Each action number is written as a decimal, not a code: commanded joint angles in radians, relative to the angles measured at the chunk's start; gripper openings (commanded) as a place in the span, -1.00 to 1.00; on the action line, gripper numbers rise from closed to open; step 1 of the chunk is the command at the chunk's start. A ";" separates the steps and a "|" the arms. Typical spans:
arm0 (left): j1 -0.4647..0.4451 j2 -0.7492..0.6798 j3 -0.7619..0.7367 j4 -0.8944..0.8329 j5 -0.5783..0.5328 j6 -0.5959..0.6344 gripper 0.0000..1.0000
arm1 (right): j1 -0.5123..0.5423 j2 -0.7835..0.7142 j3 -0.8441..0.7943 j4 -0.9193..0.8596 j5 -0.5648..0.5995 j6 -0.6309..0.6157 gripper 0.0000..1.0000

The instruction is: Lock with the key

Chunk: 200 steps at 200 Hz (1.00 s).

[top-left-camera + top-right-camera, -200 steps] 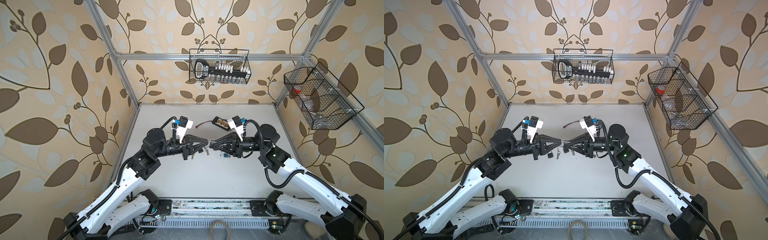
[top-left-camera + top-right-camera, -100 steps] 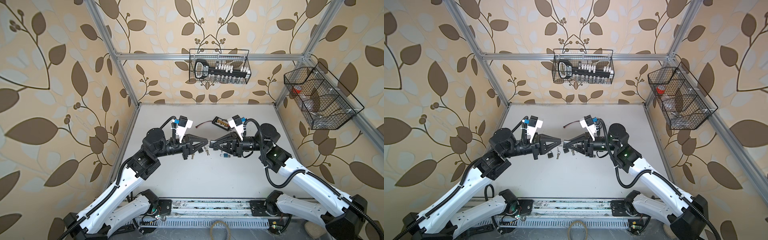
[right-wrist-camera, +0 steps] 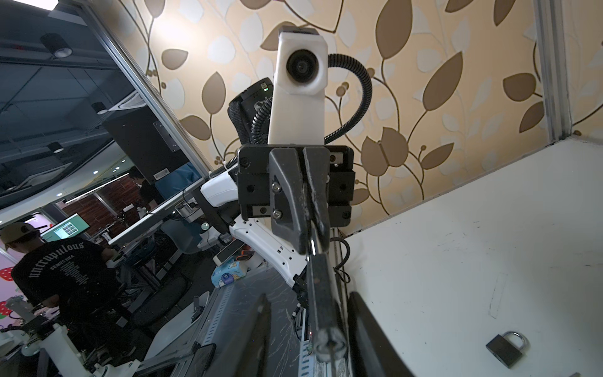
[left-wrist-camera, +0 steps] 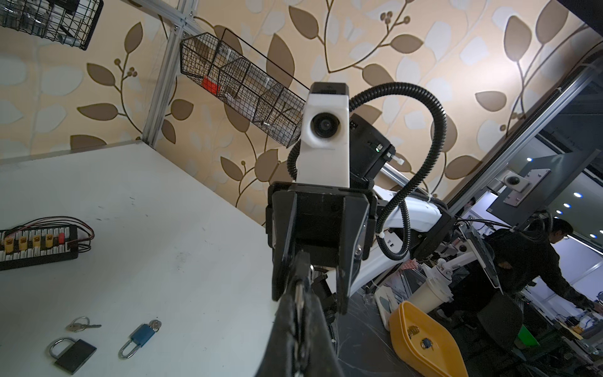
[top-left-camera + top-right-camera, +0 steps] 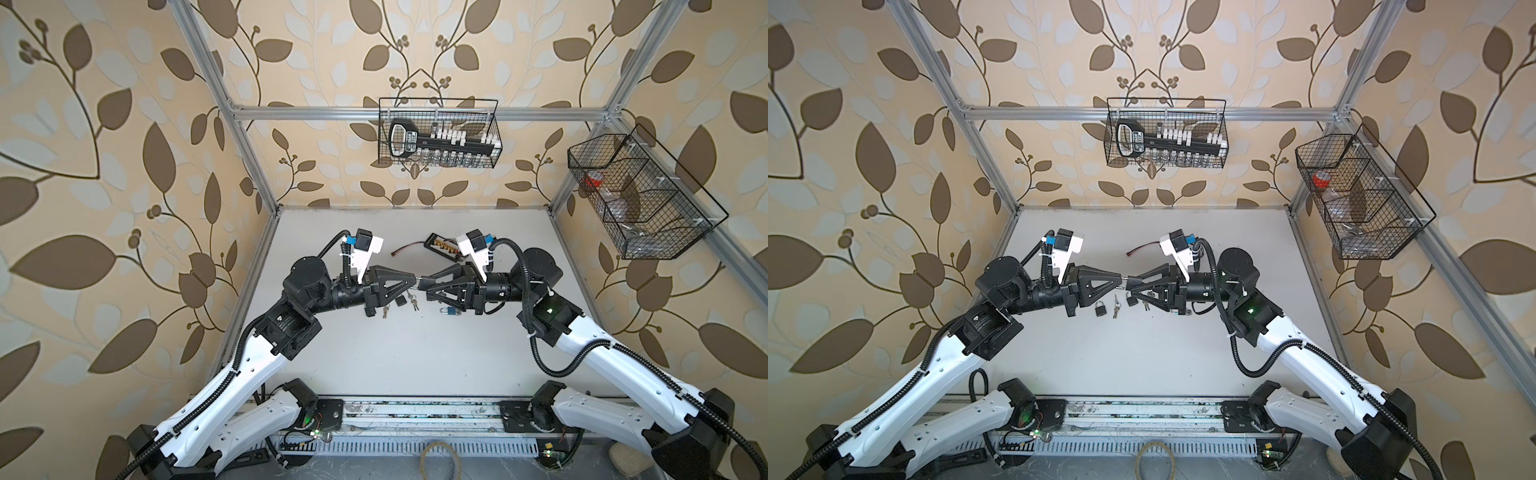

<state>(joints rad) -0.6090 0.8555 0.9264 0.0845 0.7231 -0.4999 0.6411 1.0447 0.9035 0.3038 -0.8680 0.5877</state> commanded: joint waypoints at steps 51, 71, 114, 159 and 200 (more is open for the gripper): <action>-0.001 -0.009 -0.005 0.096 -0.014 -0.023 -1.00 | 0.014 -0.054 -0.046 0.088 0.084 -0.016 -0.43; -0.001 -0.008 -0.004 0.096 -0.014 -0.024 -1.00 | 0.015 -0.054 -0.050 0.093 0.082 -0.012 -0.47; -0.001 -0.005 -0.007 0.103 -0.014 -0.026 -1.00 | 0.025 -0.033 -0.042 0.089 0.062 -0.009 -0.40; -0.001 -0.002 -0.007 0.105 -0.010 -0.029 -1.00 | 0.037 -0.024 -0.038 0.099 0.074 -0.012 -0.41; 0.000 -0.006 -0.011 0.103 -0.014 -0.029 -1.00 | 0.037 -0.034 -0.046 0.112 0.085 -0.009 -0.51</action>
<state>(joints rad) -0.6090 0.8593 0.9253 0.1173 0.7227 -0.5282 0.6704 1.0187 0.8639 0.3733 -0.7872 0.5804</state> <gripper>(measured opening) 0.055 0.260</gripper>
